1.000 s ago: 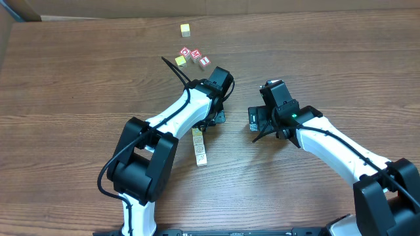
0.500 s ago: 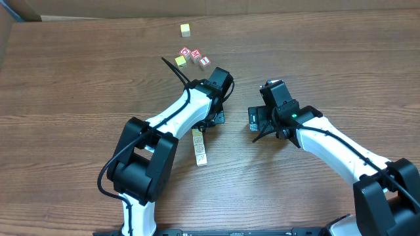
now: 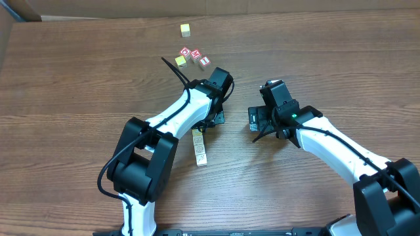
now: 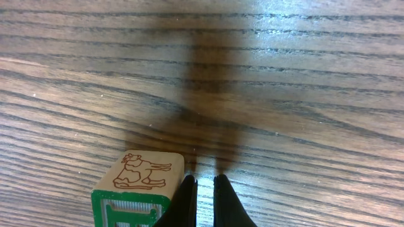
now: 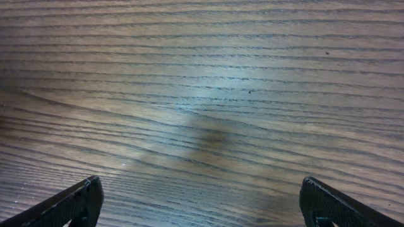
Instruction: Flip 5 blocks
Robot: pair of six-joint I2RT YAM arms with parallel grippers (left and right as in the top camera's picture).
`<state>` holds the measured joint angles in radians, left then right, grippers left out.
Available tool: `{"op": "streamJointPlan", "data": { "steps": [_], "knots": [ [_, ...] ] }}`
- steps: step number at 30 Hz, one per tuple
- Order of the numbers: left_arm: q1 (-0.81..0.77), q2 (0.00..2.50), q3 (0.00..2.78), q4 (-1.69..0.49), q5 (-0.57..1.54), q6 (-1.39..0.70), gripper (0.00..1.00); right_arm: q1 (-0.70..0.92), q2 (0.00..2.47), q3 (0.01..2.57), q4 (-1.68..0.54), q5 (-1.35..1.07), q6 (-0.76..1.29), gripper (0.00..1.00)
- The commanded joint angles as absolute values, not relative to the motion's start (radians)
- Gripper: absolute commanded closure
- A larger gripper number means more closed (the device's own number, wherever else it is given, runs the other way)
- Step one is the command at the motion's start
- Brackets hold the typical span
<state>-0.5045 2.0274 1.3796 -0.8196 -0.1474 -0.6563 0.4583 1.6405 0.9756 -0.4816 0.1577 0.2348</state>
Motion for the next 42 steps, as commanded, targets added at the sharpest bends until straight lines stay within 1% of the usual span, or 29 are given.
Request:
{"op": "streamJointPlan", "data": {
  "steps": [1, 42],
  "knots": [
    [-0.511, 2.04, 1.37, -0.823, -0.168, -0.681, 0.96, 0.453, 1.62, 0.982, -0.476, 0.168, 0.228, 0.0],
    [-0.499, 2.04, 1.37, -0.827, -0.151, -0.624, 0.96, 0.453, 1.62, 0.982, -0.476, 0.168, 0.228, 0.0]
  ]
}}
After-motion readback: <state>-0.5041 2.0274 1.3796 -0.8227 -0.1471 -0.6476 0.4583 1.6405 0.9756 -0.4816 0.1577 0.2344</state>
